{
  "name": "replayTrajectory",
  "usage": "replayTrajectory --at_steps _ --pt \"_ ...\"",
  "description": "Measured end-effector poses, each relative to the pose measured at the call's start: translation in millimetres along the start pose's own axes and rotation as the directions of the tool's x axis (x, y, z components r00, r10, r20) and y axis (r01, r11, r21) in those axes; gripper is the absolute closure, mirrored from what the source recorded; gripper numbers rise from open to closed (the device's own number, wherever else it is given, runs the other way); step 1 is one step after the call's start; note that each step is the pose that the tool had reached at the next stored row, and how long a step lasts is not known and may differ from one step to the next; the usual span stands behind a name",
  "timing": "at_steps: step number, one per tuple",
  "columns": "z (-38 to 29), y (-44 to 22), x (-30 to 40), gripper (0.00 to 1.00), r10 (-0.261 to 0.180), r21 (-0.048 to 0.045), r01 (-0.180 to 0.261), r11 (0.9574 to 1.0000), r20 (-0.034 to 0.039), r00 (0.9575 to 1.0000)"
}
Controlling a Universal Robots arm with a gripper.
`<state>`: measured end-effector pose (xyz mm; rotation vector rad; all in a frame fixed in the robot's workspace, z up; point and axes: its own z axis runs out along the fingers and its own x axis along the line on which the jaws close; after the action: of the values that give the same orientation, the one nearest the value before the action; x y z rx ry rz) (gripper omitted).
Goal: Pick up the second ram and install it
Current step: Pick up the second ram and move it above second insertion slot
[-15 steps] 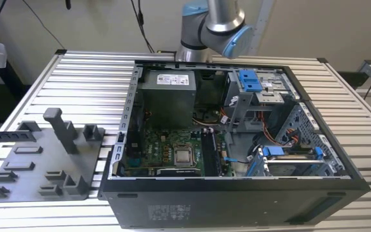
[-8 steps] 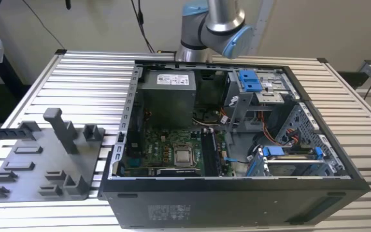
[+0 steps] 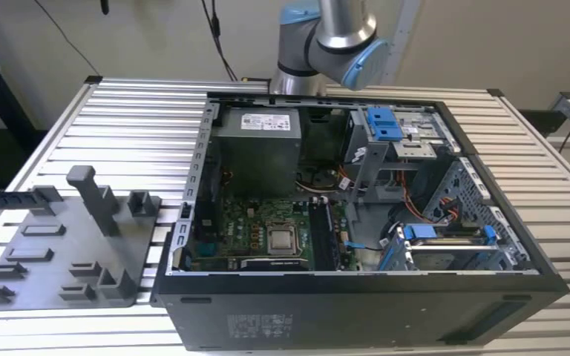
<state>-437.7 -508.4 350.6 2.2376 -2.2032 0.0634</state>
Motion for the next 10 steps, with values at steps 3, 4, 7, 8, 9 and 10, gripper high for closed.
replayTrajectory --at_steps 3,4,7,8,9,10 --pt "-4.6 -0.1 0.1 0.86 0.0 -0.0001 0.0 1.0 0.0 1.0" --pt "-6.8 -0.2 0.2 0.86 0.0 0.0 0.0 1.0 0.0 1.0" --pt "-13.8 -0.4 0.4 0.86 0.0 0.0 0.0 1.0 0.0 1.0" --pt "-16.1 -0.5 0.5 0.86 0.0 0.0 0.0 1.0 0.0 1.0" --pt "-18.2 -0.5 0.6 0.86 0.0 0.0 0.0 1.0 0.0 1.0" --pt "-20.5 -0.6 0.6 0.86 0.0 0.0 0.0 1.0 0.0 1.0"
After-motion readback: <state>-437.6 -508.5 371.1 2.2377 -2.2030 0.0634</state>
